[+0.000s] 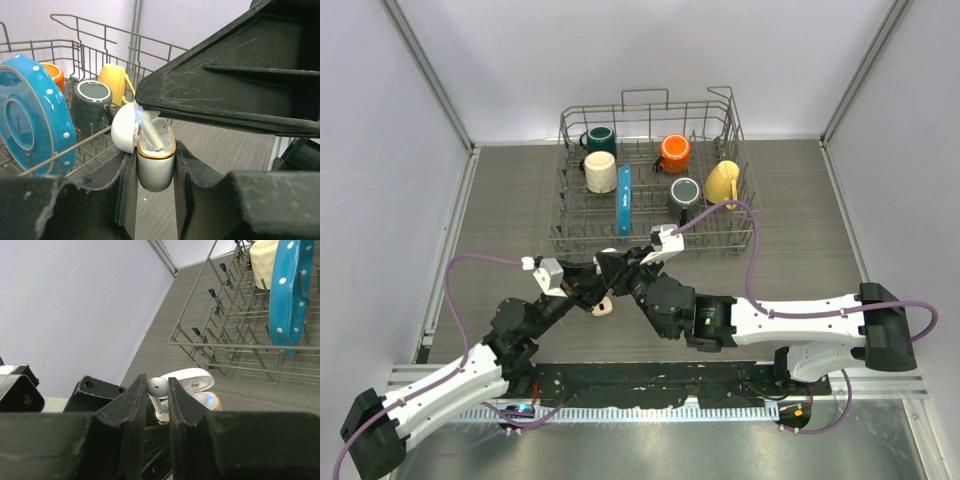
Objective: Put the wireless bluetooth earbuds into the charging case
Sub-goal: Place the earbud in the charging case.
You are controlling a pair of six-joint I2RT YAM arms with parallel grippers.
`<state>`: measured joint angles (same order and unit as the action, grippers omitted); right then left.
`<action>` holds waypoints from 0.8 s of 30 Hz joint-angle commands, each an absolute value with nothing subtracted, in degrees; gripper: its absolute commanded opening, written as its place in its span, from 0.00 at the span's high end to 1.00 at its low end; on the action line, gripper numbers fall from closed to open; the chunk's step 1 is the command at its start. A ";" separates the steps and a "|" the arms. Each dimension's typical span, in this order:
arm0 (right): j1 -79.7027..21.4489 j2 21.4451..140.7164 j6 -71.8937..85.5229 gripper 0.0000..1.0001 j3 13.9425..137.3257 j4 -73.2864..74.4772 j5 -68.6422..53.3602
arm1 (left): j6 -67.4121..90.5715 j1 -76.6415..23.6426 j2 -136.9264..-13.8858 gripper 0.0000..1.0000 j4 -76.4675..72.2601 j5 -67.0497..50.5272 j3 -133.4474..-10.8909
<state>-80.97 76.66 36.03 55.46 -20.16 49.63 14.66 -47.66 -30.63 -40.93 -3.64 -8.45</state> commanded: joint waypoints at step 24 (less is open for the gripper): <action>-84.20 77.43 28.83 0.99 54.75 -28.12 58.53 | 17.58 -48.16 -29.18 1.00 -48.96 -1.76 -10.02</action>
